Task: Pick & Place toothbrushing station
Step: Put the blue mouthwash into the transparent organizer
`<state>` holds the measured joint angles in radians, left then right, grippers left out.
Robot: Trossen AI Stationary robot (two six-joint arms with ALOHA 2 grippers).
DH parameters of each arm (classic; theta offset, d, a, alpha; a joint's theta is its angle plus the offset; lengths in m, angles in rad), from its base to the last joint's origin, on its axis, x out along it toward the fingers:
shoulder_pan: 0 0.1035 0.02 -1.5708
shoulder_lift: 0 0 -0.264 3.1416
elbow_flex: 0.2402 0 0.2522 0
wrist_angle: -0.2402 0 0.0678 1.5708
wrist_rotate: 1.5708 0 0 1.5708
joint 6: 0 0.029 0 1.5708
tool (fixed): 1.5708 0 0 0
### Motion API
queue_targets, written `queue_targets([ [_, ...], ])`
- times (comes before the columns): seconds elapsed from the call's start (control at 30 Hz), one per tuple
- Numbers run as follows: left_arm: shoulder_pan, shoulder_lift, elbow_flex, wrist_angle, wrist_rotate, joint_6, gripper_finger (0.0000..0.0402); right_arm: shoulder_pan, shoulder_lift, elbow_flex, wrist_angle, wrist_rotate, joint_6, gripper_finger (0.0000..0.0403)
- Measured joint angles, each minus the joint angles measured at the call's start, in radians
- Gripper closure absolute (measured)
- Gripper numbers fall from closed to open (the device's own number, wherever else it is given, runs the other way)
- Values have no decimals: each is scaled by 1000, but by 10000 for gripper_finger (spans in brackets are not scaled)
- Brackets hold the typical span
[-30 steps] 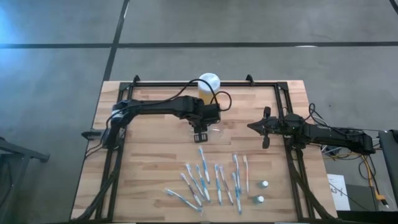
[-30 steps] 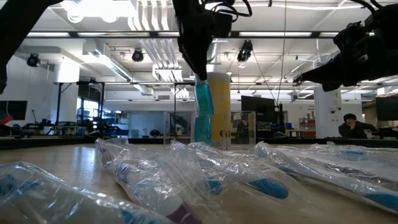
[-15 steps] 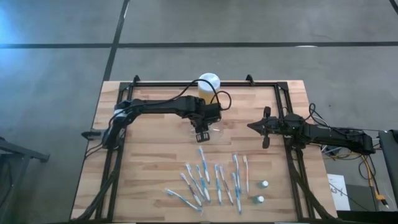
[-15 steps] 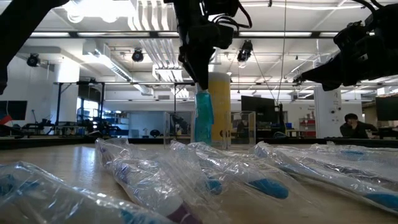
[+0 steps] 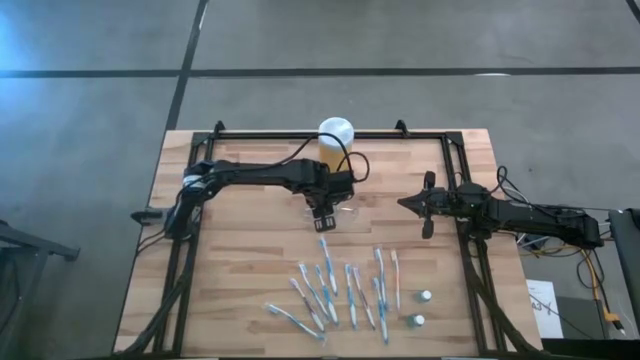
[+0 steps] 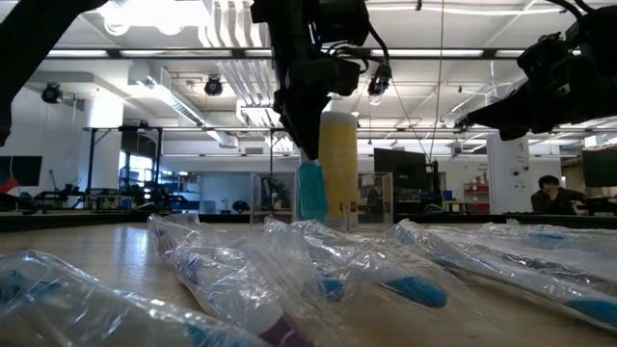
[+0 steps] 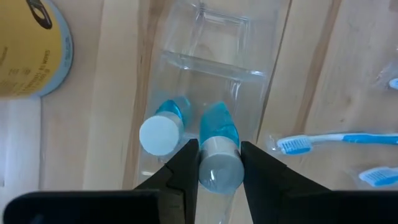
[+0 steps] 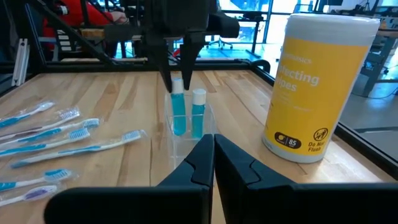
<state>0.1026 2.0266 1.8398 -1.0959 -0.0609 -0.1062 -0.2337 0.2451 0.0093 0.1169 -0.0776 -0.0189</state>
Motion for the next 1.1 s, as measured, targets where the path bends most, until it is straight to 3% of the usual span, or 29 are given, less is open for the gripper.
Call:
queue_targets([
  [1.1,7,-4,-77,39,0,37,298,0,0,0,0,0,-7,394],
])
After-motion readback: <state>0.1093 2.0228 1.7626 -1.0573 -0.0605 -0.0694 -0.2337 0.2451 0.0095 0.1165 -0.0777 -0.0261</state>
